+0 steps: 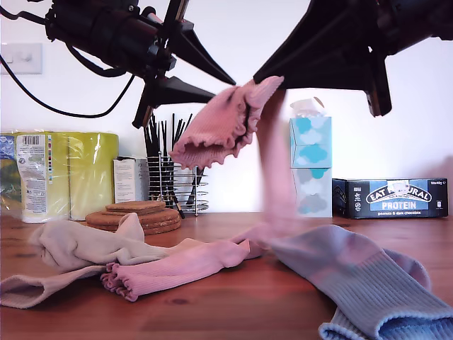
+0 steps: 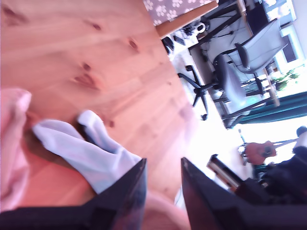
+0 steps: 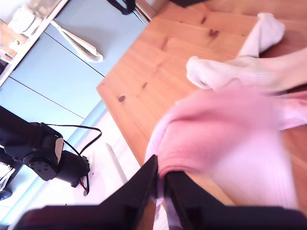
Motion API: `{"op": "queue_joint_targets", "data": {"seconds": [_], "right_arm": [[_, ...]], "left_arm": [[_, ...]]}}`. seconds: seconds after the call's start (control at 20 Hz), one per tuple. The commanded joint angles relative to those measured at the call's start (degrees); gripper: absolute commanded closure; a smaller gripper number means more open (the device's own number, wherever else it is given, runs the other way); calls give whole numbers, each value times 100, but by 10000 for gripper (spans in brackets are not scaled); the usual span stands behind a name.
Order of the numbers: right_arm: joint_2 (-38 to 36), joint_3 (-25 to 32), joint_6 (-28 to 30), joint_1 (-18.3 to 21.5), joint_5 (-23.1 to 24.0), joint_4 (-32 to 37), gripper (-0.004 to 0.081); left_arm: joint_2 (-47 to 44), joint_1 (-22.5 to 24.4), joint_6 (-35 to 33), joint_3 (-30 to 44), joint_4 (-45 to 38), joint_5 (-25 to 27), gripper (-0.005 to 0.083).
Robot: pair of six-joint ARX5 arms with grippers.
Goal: Pair up the socks based on colour and pattern, by placing each sock on top of its pair
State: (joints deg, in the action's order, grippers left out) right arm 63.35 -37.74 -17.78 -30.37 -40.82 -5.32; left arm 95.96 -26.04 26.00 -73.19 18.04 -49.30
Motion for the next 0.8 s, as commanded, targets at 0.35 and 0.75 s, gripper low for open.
{"op": "queue_joint_targets", "data": {"seconds": [0.35, 0.75], "right_arm": [[1123, -74, 319, 98, 138, 831, 783], [1569, -1193, 629, 426, 138, 780, 783]], "left_arm": [[-44, 625, -610, -46, 579, 549, 555], [-44, 772, -719, -46, 813, 544, 555]]}}
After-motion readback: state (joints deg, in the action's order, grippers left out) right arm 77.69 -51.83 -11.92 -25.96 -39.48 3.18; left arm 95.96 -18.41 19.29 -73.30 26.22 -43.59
